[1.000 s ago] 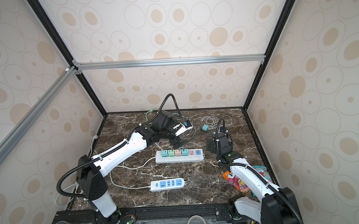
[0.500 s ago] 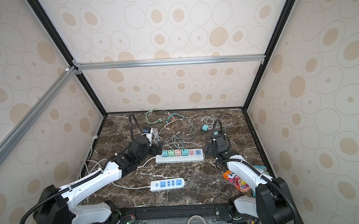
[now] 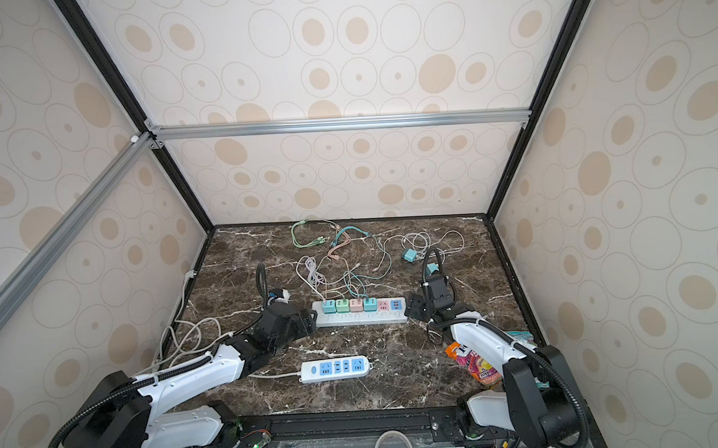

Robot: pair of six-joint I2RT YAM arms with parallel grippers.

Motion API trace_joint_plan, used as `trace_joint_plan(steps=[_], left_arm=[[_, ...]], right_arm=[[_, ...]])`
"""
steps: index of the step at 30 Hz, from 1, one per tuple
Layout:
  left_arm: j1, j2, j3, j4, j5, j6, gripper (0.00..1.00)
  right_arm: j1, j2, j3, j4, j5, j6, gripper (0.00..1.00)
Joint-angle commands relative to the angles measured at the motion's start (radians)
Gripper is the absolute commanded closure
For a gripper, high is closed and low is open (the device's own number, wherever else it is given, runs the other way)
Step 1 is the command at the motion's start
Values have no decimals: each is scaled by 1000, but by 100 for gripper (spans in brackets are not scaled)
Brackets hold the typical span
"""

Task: Insert the plug

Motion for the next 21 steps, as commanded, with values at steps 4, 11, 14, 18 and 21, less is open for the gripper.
trace_joint_plan(steps=[4, 11, 14, 18, 21], left_arm=[[20, 39, -38, 125, 66, -96, 34], [27, 132, -87, 291, 154, -155, 41], [57, 193, -63, 282, 184, -116, 52], [102, 255, -50, 325, 245, -76, 60], [110, 300, -9, 318, 262, -41, 61]], right_arm=[[1, 45, -20, 58, -153, 8, 29], [30, 130, -17, 124, -201, 46, 34], [46, 166, -3, 138, -201, 46, 37], [58, 208, 15, 169, -206, 54, 41], [62, 244, 33, 188, -215, 55, 45]])
